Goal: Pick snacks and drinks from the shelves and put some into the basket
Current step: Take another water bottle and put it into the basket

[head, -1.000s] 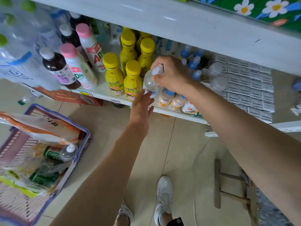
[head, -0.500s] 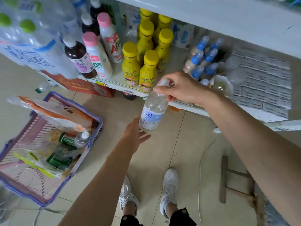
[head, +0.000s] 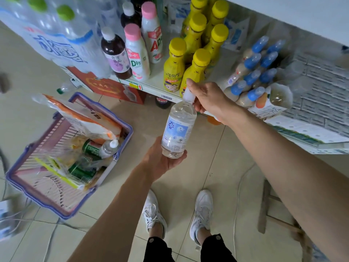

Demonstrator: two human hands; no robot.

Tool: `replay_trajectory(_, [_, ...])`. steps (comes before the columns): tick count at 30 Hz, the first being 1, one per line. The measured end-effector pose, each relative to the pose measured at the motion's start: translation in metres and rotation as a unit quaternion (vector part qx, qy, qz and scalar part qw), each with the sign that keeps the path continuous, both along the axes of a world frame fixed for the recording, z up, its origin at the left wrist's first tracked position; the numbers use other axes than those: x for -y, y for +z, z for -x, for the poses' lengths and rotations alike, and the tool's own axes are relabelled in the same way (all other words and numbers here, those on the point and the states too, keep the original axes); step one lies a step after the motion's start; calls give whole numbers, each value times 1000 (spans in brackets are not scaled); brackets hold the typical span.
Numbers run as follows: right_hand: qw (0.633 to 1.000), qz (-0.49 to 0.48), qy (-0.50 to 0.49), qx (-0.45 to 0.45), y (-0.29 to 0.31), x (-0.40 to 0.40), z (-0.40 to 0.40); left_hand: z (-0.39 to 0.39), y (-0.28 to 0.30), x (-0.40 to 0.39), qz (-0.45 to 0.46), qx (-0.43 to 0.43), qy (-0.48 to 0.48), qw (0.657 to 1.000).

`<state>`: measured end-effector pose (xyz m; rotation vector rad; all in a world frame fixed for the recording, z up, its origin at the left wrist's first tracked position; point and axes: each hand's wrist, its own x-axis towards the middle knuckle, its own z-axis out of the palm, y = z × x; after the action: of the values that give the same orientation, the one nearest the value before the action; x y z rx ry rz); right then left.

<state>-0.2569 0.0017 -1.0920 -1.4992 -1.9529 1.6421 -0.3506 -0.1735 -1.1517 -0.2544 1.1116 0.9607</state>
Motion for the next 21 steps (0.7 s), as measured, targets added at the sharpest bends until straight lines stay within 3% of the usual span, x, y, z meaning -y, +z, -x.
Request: replay_trajectory(21, [998,49,-32,2,-18,19,44,36,-12,38,-57,29,-32,997])
